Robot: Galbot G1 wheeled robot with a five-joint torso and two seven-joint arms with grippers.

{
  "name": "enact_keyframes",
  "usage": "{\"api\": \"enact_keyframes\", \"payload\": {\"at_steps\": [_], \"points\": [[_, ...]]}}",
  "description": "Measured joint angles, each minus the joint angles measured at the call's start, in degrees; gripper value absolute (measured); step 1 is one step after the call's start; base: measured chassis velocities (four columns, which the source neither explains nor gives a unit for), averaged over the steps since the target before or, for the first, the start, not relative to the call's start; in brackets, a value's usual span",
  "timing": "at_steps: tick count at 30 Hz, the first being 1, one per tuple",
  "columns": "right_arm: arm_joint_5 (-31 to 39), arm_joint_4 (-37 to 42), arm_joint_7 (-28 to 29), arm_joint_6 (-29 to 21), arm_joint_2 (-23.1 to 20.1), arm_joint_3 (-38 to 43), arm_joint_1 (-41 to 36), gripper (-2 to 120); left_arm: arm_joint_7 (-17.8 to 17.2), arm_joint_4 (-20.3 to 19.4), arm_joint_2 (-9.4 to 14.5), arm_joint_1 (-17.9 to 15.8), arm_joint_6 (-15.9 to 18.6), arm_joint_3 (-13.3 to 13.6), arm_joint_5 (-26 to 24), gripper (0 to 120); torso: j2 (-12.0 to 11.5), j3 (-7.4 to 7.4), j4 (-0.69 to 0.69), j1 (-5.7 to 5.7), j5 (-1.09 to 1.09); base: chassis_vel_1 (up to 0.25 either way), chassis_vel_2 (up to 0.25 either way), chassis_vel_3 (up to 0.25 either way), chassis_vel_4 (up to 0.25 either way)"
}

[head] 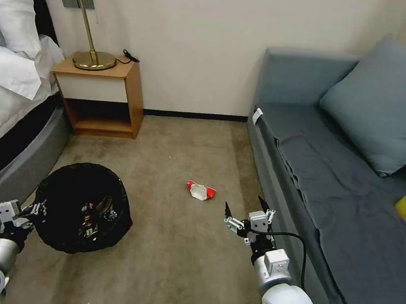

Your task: Pick up the trash bin, then pick up the garbage on the floor and place it into the trash bin.

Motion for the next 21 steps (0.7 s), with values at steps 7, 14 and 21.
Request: {"api": "enact_keyframes", "payload": {"at_steps": [7, 14, 21], "points": [[0.08, -0.47, -0.17, 0.00, 0.05, -0.25, 0.44, 100, 0.00, 0.05, 0.05, -0.12, 0.00, 0.08, 0.00, 5, 0.00, 0.00, -0.01, 0.00, 0.00, -0.100, 0.085, 0.080, -0.091], [0.48, -0.82, -0.17, -0.11, 0.08, -0.56, 1.14, 100, -0.04, 0.08, 0.12, -0.18, -0.01, 0.07, -0.06, 5, 0.00, 0.00, 0.00, 0.00, 0.01, -0.135, 0.133, 0.133, -0.132], [0.52, -0.91, -0.29, -0.48, -0.29, -1.05, 1.39, 100, -0.03, 0.00, 0.05, -0.14, 0.00, 0.00, -0.11, 5, 0.00, 0.00, -0.01, 0.00, 0.00, -0.171, 0.174, 0.159, -0.176]]}}
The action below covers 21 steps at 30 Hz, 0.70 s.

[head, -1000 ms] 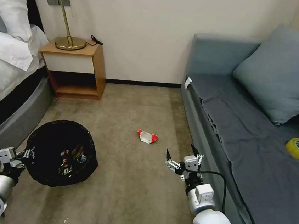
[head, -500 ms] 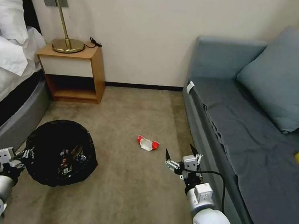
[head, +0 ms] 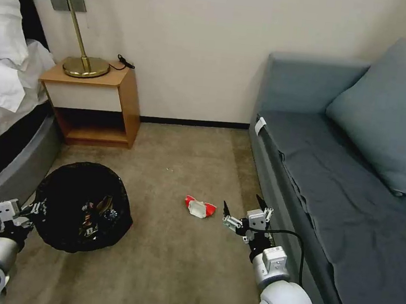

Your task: Pick up the trash bin, then pick up the garbage on the floor and place it into the trash bin.

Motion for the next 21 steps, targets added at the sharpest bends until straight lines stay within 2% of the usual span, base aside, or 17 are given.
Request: {"api": "enact_keyframes", "payload": {"at_steps": [14, 21], "points": [[0.68, -1.10, -0.14, -0.87, -1.19, -2.37, 1.68, 100, 0.28, -0.16, 0.11, 0.39, -0.05, -0.21, -0.26, 5, 0.00, 0.00, 0.00, 0.00, 0.00, -0.160, 0.160, 0.165, -0.163], [1.38, -5.85, -1.41, -0.35, -4.26, -6.58, 7.13, 100, 1.76, -1.39, 0.22, 0.80, -0.68, 0.16, 2.17, 5, -0.01, 0.00, 0.00, 0.00, 0.00, -0.086, 0.086, 0.089, -0.086]]}}
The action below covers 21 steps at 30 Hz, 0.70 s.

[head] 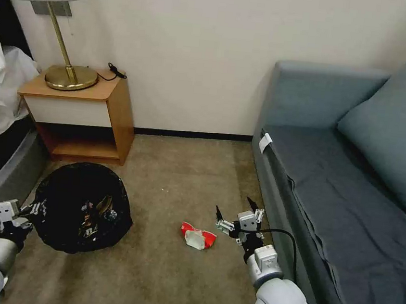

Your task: Pick up the trash bin, then pick up the garbage on the floor and place it into the trash bin.

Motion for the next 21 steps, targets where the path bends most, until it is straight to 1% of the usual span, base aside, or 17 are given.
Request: {"api": "enact_keyframes", "payload": {"at_steps": [3, 4, 5, 8, 9, 11, 12, 13, 14, 15, 16, 19, 20, 21], "points": [[2.71, -3.35, -0.92, 0.26, -1.62, -4.15, 5.07, 100, 0.62, -0.12, -0.06, -0.15, -0.38, 0.54, 1.69, 5, 0.00, -0.01, 0.00, -0.01, 0.00, 0.000, 0.000, 0.000, 0.000], [2.71, -3.35, -0.92, 0.26, -1.62, -4.15, 5.07, 100, 0.62, -0.12, -0.06, -0.15, -0.38, 0.54, 1.69, 5, 0.00, -0.01, 0.00, -0.01, 0.00, 0.000, 0.000, 0.000, 0.000], [3.81, -4.56, -1.06, 0.27, -2.08, -6.15, 7.14, 100, 0.84, -0.13, -0.17, -0.24, -0.52, 0.70, 2.29, 5, 0.00, -0.01, 0.00, -0.01, -0.01, 0.000, 0.000, 0.000, 0.000], [8.16, -8.11, -1.59, -0.82, -2.92, -12.55, 13.80, 100, 1.21, -0.17, -0.41, -0.52, -0.77, 1.18, 3.08, 5, 0.00, 0.00, 0.00, -0.01, -0.01, 0.000, 0.000, 0.000, 0.000], [8.16, -8.11, -1.59, -0.82, -2.92, -12.55, 13.80, 100, 1.21, -0.17, -0.41, -0.52, -0.77, 1.18, 3.08, 5, 0.00, 0.00, 0.00, -0.01, -0.01, 0.000, 0.000, 0.000, 0.000], [10.31, -9.71, -1.82, -1.68, -3.10, -15.49, 16.88, 100, 1.38, -0.17, -0.44, -0.62, -0.86, 1.28, 3.36, 5, 0.00, -0.01, 0.00, 0.00, -0.01, 0.000, 0.000, 0.000, 0.000], [12.04, -11.21, -2.10, -2.72, -3.18, -18.24, 19.94, 100, 1.63, -0.06, -0.43, -0.71, -1.06, 1.32, 3.71, 5, 0.00, 0.00, 0.00, 0.00, 0.00, 0.000, 0.000, 0.000, 0.000], [14.42, -13.23, -2.93, -4.17, -3.22, -21.77, 24.65, 100, 2.02, 0.27, -0.29, -0.80, -1.39, 1.36, 4.29, 5, 0.00, 0.00, -0.01, 0.00, 0.02, 0.000, 0.000, 0.000, 0.000], [17.84, -15.79, -3.76, -6.71, -3.19, -26.85, 31.19, 100, 2.67, 0.78, 0.00, -0.83, -1.80, 1.41, 4.88, 5, 0.00, 0.00, 0.02, 0.00, -0.02, 0.000, 0.000, 0.000, 0.000], [17.84, -15.79, -3.76, -6.71, -3.19, -26.85, 31.19, 100, 2.67, 0.78, 0.00, -0.83, -1.80, 1.41, 4.88, 5, 0.00, 0.00, 0.02, 0.00, -0.02, 0.000, 0.000, 0.000, 0.000], [20.56, -17.72, -5.10, -9.31, -2.97, -30.73, 35.66, 100, 3.07, 1.12, 0.17, -0.83, -2.00, 1.44, 4.98, 5, 0.00, 0.00, 0.02, 0.00, -0.02, 0.000, 0.000, 0.000, 0.000], [24.32, -21.97, -10.52, -15.44, -2.19, -36.76, 43.18, 100, 3.84, 2.10, 0.44, -1.01, -2.49, 1.30, 4.93, 5, 0.00, 0.00, 0.02, 0.00, -0.01, 0.000, 0.000, 0.000, 0.000], [25.12, -23.22, -13.15, -17.27, -1.93, -38.19, 45.23, 100, 4.02, 2.58, 0.56, -1.09, -2.68, 1.13, 4.87, 5, 0.00, 0.00, 0.00, 0.00, -0.02, 0.000, 0.000, 0.000, 0.000], [25.12, -23.22, -13.15, -17.27, -1.93, -38.19, 45.23, 100, 4.02, 2.58, 0.56, -1.09, -2.68, 1.13, 4.87, 5, 0.00, 0.00, 0.00, 0.00, -0.02, 0.000, 0.000, 0.000, 0.000]]}}
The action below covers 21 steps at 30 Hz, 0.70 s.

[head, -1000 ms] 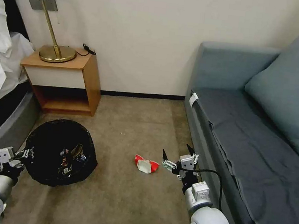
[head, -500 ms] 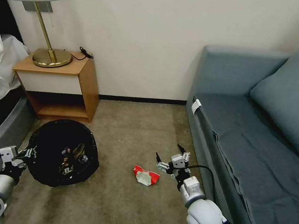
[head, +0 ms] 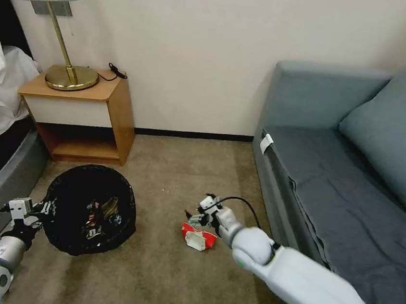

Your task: Pick up the trash bin, then pick up the garbage on the floor and place it into the trash bin.

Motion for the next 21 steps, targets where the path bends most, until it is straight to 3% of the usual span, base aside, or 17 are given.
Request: {"api": "enact_keyframes", "payload": {"at_steps": [3, 9, 15, 19, 21], "points": [[3.85, -3.51, -6.12, -4.00, 1.01, -3.76, 6.18, 100, 0.58, 1.42, 0.37, -0.16, -0.51, -0.30, -0.38, 5, 0.01, 0.00, 0.00, 0.00, -0.02, 0.000, 0.000, 0.000, 0.000], [6.02, -11.29, -15.92, -4.09, 3.83, -9.02, 11.16, 100, 1.72, 3.15, 0.69, -0.34, -1.54, -0.27, -0.45, 5, 0.01, 0.00, 0.00, 0.00, 0.00, 0.000, 0.000, 0.000, 0.000], [6.74, -18.03, -19.16, -3.78, 7.25, -11.50, 11.34, 100, 2.05, 3.02, 0.80, -0.35, -1.77, -0.06, -0.14, 5, 0.01, 0.00, 0.00, 0.00, 0.01, 0.000, 0.000, 0.000, 0.000], [4.23, -27.23, -20.35, -0.47, 10.92, -12.63, 9.63, 100, 2.10, 1.55, 0.33, -0.08, -1.78, 0.11, 0.14, 5, 0.01, 0.00, 0.01, 0.00, 0.03, 0.000, 0.000, 0.000, 0.000], [3.88, -28.11, -20.54, -0.17, 11.16, -12.56, 9.43, 100, 2.11, 1.40, 0.29, -0.03, -1.78, 0.11, 0.14, 5, 0.01, 0.00, 0.01, 0.00, 0.03, 0.000, 0.000, 0.000, 0.000]]}}
